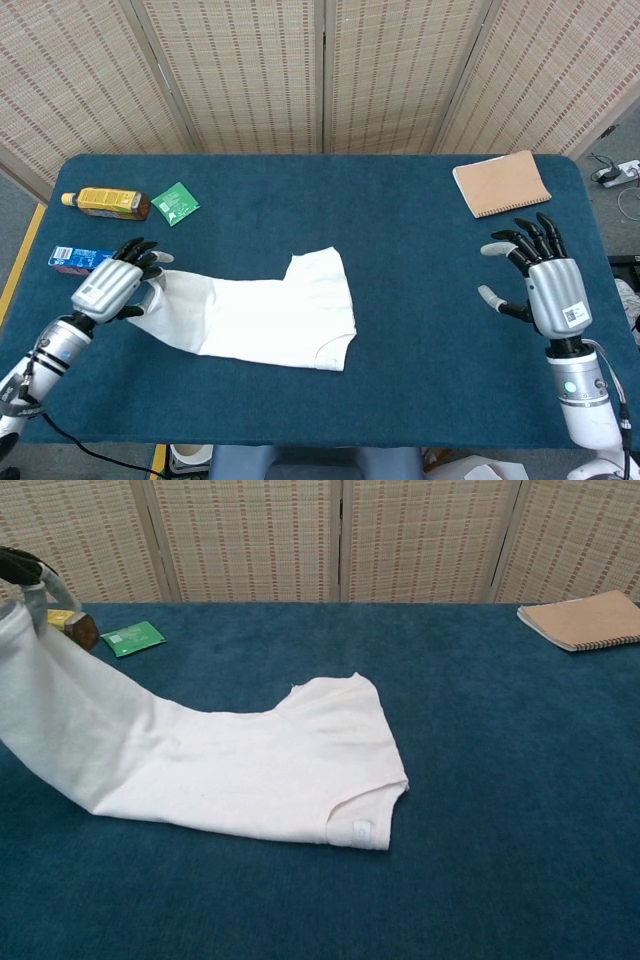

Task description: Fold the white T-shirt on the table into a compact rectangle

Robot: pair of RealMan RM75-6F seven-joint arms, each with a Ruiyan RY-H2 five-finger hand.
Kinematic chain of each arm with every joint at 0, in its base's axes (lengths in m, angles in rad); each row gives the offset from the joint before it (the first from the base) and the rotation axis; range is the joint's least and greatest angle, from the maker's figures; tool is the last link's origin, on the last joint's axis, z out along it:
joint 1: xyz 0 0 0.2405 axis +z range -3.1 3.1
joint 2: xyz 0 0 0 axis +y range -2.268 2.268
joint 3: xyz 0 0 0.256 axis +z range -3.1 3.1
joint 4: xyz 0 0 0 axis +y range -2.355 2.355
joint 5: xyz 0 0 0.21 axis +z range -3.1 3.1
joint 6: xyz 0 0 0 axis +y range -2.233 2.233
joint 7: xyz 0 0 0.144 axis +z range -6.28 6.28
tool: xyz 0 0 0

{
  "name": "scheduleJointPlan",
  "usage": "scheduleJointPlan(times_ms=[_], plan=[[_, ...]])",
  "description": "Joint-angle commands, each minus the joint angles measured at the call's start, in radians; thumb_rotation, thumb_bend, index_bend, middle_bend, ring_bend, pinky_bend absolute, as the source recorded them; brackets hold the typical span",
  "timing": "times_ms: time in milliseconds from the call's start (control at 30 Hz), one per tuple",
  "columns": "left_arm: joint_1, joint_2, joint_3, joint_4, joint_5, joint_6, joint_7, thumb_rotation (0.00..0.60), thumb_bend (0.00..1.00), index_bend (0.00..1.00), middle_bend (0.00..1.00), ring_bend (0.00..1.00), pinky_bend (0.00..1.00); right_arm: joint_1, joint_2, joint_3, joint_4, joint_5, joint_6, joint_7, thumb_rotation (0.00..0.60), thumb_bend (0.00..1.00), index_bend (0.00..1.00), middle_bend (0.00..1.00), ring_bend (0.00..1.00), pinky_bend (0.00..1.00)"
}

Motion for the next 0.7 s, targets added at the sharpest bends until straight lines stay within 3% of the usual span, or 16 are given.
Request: scheduleJointPlan(times_ms=[33, 400, 700], plan=[[-0.056, -0.03, -0.041, -0.068, -0.054, -0.067, 0.094, 0.6, 0.57, 0.65, 0.23, 0.08, 0.0, -0.005, 0.003, -0.001, 0.005, 0.0, 0.006, 0.008, 0.6, 0.15, 0.39, 0.3, 0.13, 0.0], [-0.164, -0.127, -0.097, -0.183, -0.221, -0.15, 0.41, 0.6, 0.57, 0.66, 0.23, 0.08, 0.0, -0.027, 0.021, 0.001, 0.016, 0.002, 0.031, 0.037, 0.6, 0.15, 0.39, 0.3, 0.13, 0.0], [-0.279, -0.274, -0.104, -0.229, -0.453, -0.145, 0.75, 0.6, 0.57, 0.65, 0.23, 0.08, 0.0, -0.033, 0.022, 0.002, 0.033, 0.008, 0.033, 0.063, 0.6, 0.15, 0.39, 0.3, 0.13, 0.0]])
